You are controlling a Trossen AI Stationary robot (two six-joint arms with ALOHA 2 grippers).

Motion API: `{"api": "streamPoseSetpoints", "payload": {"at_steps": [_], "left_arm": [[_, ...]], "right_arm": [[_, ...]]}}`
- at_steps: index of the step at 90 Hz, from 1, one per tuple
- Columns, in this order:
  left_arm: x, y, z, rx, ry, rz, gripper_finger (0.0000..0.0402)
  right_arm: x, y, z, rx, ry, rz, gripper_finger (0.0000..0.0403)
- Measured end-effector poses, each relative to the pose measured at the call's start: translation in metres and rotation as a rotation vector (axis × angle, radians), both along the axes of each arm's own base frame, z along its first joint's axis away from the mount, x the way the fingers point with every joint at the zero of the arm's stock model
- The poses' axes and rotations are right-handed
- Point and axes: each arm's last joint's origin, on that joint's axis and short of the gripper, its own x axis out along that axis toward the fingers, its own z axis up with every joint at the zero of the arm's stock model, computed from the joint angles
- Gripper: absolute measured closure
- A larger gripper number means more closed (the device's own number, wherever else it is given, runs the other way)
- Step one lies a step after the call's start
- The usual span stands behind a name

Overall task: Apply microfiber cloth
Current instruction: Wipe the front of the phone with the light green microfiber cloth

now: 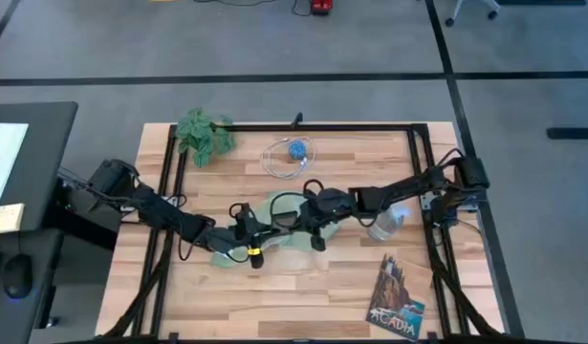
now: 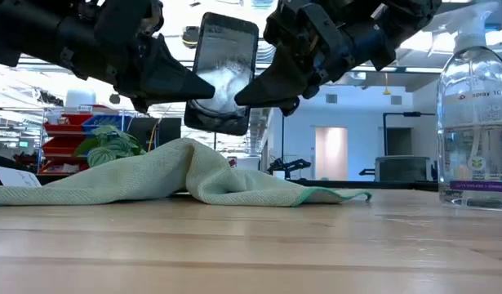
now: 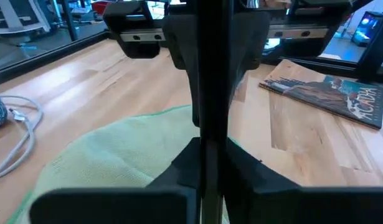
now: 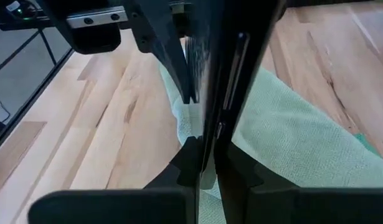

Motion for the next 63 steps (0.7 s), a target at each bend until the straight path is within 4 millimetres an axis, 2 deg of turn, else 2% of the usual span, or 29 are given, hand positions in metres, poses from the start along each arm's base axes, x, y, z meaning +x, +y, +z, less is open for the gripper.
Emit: {"api": "streamPoseSetpoints", "payload": {"at_steps": [15, 35, 42, 51, 63], "left_arm": [[0.0004, 0.0003, 0.0012, 0.005, -0.012, 0.006, 0.0373], [0.002, 0.0024, 0.0034, -0.007, -0.035, 0.006, 0.0266], [0.0023, 0.0025, 0.0035, -0.01, -0.036, -0.003, 0.0242], [0.0016, 0.0001, 0.0043, 0.01, -0.037, -0.013, 0.0238], [-0.0035, -0.0049, 0.007, 0.028, -0.095, -0.02, 0.0261]], "right_arm": [[0.0002, 0.0, 0.0005, 0.006, -0.005, -0.004, 0.0386], [0.0021, 0.0001, 0.0054, 0.018, -0.054, -0.013, 0.0386], [0.0027, 0.0002, 0.0067, 0.016, -0.07, -0.012, 0.0386], [0.0027, -0.0006, 0.0068, 0.014, -0.071, -0.012, 0.0386], [0.003, -0.002, 0.0072, 0.015, -0.075, -0.012, 0.0386]]}}
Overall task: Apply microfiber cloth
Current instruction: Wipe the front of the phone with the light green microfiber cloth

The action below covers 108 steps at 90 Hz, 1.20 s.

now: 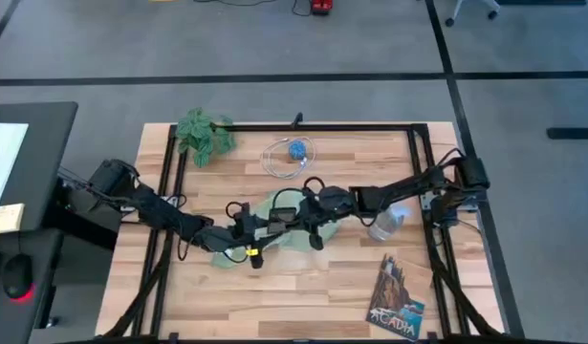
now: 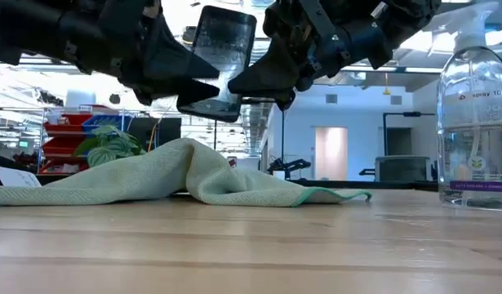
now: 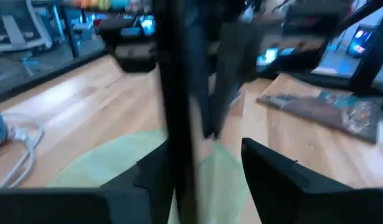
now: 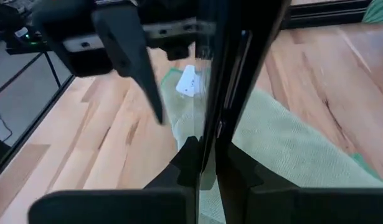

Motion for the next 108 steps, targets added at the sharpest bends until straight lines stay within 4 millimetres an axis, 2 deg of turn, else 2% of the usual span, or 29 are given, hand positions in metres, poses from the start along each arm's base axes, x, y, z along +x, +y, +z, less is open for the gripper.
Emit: {"api": "streamPoseSetpoints", "payload": {"at_steps": [22, 37, 53, 63, 82, 101, 108], "left_arm": [[-0.025, 0.005, -0.004, -0.041, -0.159, -0.013, 0.0286], [-0.023, 0.008, -0.002, -0.078, -0.195, -0.107, 0.0276], [-0.023, 0.009, -0.003, -0.083, -0.19, -0.11, 0.0244], [-0.022, 0.01, -0.002, -0.065, -0.189, -0.102, 0.0244], [-0.013, 0.013, 0.004, -0.032, -0.19, -0.081, 0.0293], [-0.006, 0.012, 0.005, -0.005, -0.147, -0.059, 0.0384], [-0.007, 0.01, 0.005, -0.003, -0.148, -0.043, 0.0391]], "right_arm": [[0.001, 0.001, 0.003, 0.009, -0.034, 0.018, 0.0386], [0.003, 0.001, 0.008, 0.023, -0.081, 0.035, 0.0386], [0.003, 0.002, 0.008, 0.03, -0.089, 0.04, 0.0386], [0.003, 0.002, 0.008, 0.037, -0.087, 0.039, 0.0386], [0.003, 0.002, 0.008, 0.037, -0.087, 0.04, 0.0386], [0.003, 0.002, 0.008, 0.032, -0.083, 0.04, 0.0386], [0.003, 0.001, 0.008, 0.029, -0.084, 0.04, 0.0386]]}}
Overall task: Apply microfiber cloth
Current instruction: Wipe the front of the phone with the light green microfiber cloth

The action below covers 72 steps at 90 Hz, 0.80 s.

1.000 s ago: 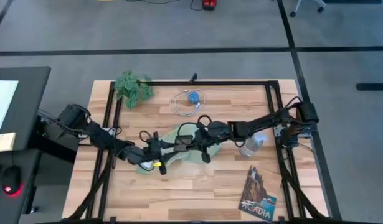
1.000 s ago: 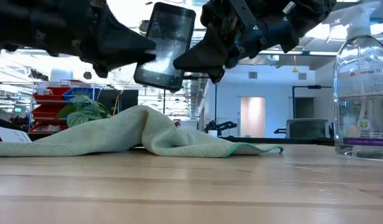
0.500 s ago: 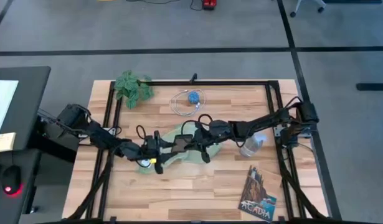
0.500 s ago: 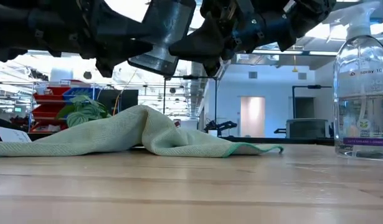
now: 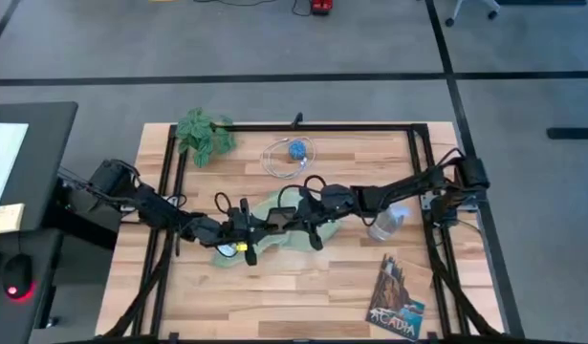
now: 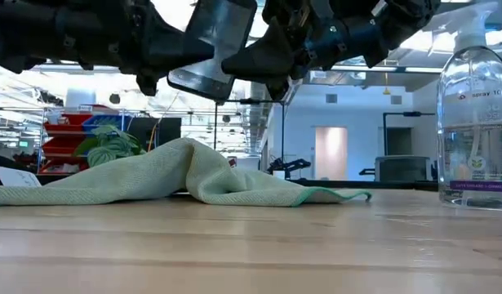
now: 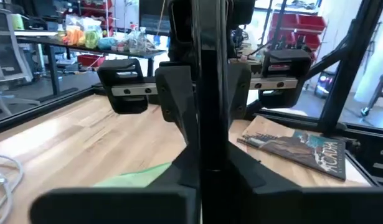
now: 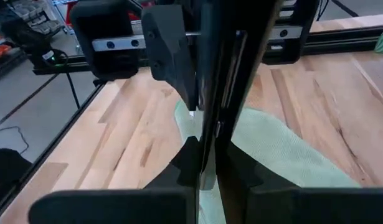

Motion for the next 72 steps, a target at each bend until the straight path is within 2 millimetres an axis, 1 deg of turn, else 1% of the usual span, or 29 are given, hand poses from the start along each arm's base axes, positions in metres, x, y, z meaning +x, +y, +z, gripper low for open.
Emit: {"api": "streamPoseSetpoints", "payload": {"at_steps": [16, 31, 45, 55, 62, 72], "left_arm": [[-0.003, -0.006, 0.001, 0.007, -0.003, 0.043, 0.0396], [-0.003, -0.006, 0.001, 0.007, -0.001, 0.061, 0.0397], [-0.005, -0.007, -0.001, 0.02, 0.015, 0.083, 0.0398], [-0.008, -0.009, -0.002, 0.022, 0.02, 0.143, 0.0398], [-0.012, -0.013, -0.004, 0.029, 0.03, 0.187, 0.0398], [-0.023, -0.021, -0.009, 0.033, 0.038, 0.233, 0.0398]], "right_arm": [[0.001, 0.0, 0.001, -0.001, -0.009, -0.006, 0.0382], [0.001, -0.002, 0.001, 0.01, -0.01, -0.014, 0.036], [0.0, -0.002, -0.002, 0.003, 0.021, -0.012, 0.0336], [-0.002, -0.007, -0.007, -0.011, 0.073, -0.023, 0.0299], [-0.004, -0.011, -0.012, -0.023, 0.122, -0.046, 0.026], [-0.004, -0.012, -0.019, -0.054, 0.158, -0.039, 0.0199]]}}
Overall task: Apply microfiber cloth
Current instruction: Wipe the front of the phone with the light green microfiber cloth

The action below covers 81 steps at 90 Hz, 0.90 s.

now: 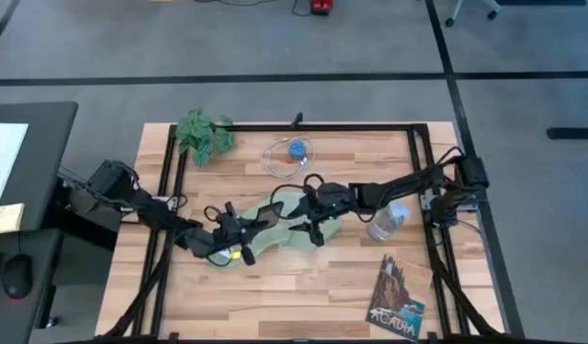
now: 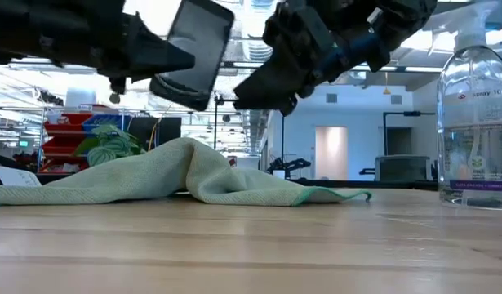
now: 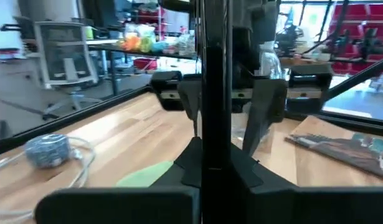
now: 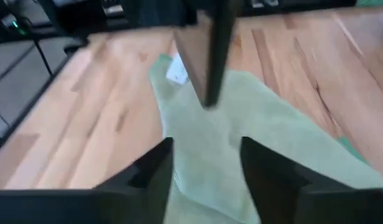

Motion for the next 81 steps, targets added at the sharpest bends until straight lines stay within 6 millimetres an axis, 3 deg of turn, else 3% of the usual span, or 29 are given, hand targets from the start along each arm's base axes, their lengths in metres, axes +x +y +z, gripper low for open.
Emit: {"api": "streamPoseSetpoints", "payload": {"at_steps": [16, 34, 46, 56, 69, 81], "left_arm": [[-0.02, -0.012, -0.009, -0.034, -0.009, 0.059, 0.0398], [-0.045, -0.023, -0.01, -0.039, -0.034, 0.144, 0.0398], [-0.059, -0.029, -0.008, -0.034, -0.045, 0.182, 0.0399], [-0.066, -0.031, -0.004, -0.041, -0.054, 0.188, 0.0399], [-0.07, -0.034, -0.003, -0.048, -0.061, 0.182, 0.0399], [-0.071, -0.035, -0.003, -0.051, -0.062, 0.173, 0.0399]], "right_arm": [[0.014, 0.01, -0.022, -0.081, 0.042, 0.058, 0.0136], [0.042, 0.02, -0.028, -0.217, 0.099, 0.077, 0.013], [0.061, 0.021, -0.017, -0.225, 0.103, 0.083, 0.013], [0.077, 0.022, -0.022, -0.226, 0.101, 0.086, 0.013], [0.096, 0.015, -0.036, -0.204, 0.114, 0.06, 0.013], [0.11, -0.007, -0.055, -0.114, 0.147, -0.006, 0.013]]}}
